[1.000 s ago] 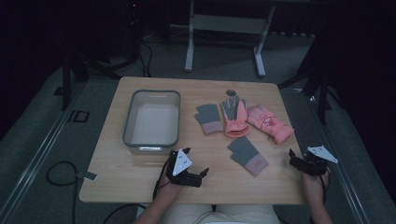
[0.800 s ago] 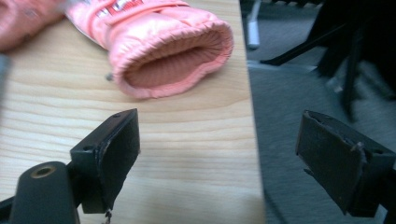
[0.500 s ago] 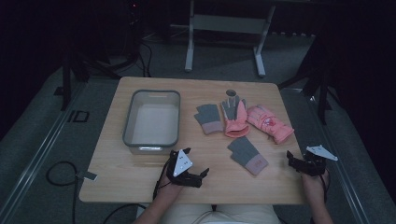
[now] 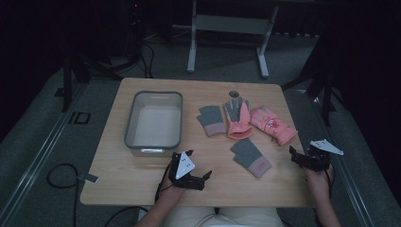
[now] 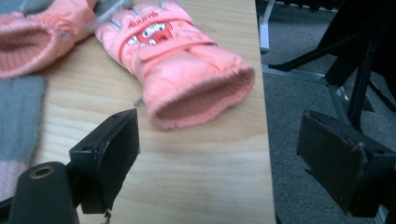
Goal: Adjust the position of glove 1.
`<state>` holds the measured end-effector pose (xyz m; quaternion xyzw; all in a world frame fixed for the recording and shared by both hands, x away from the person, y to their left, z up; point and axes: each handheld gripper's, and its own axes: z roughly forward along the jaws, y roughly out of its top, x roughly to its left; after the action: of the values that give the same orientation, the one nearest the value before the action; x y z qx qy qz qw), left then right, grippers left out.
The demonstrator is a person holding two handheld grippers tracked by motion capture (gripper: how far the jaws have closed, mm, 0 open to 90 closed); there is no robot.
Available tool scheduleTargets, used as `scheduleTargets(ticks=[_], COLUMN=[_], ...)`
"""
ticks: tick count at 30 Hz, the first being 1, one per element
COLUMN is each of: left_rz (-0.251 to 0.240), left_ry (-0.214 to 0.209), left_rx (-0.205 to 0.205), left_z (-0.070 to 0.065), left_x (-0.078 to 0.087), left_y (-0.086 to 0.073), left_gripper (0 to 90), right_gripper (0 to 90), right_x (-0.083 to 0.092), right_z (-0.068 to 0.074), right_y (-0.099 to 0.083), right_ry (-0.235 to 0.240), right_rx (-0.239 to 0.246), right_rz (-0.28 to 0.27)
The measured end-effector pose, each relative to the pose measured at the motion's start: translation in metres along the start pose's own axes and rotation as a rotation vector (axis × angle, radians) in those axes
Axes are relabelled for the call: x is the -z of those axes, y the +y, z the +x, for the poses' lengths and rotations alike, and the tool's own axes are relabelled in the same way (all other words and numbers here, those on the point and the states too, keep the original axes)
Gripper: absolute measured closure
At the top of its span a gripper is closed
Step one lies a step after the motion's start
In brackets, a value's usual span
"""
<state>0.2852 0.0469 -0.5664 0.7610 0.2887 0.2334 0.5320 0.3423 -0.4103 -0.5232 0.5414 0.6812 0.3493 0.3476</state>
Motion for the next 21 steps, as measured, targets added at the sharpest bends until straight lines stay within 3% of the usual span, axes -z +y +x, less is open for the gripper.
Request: scheduleTargets(ticks=[7, 12, 14, 18, 21], left_rz=[-0.001, -0.008, -0.008, -0.008, -0.008], left_ry=[-0.004, -0.001, -0.006, -0.005, -0.006], left_rx=[0.01, 0.028, 0.031, 0.028, 0.03], left_z=[0.001, 0.003, 0.003, 0.003, 0.003], left_x=[0.0, 0.001, 0.001, 0.001, 0.001], left_y=[0.0, 0.0, -0.001, 0.0, 0.0], left_gripper=[0.0, 0.0, 0.0, 0.0, 0.0], right_gripper=[12.3, 12.5, 13.2, 14.3, 16.3], right_x=[0.001, -0.003, -0.002, -0.002, -0.005], right_z=[0.007, 0.014, 0.017, 0.02, 0.025], right_y=[0.02, 0.031, 0.039, 0.054, 0.059], right_ry=[0.016, 0.018, 0.013, 0.094, 0.087], right_rx=[-0.008, 0.024, 0.033, -0.002, 0.004], right_rz=[-0.013, 0.019, -0.008, -0.006, -0.001])
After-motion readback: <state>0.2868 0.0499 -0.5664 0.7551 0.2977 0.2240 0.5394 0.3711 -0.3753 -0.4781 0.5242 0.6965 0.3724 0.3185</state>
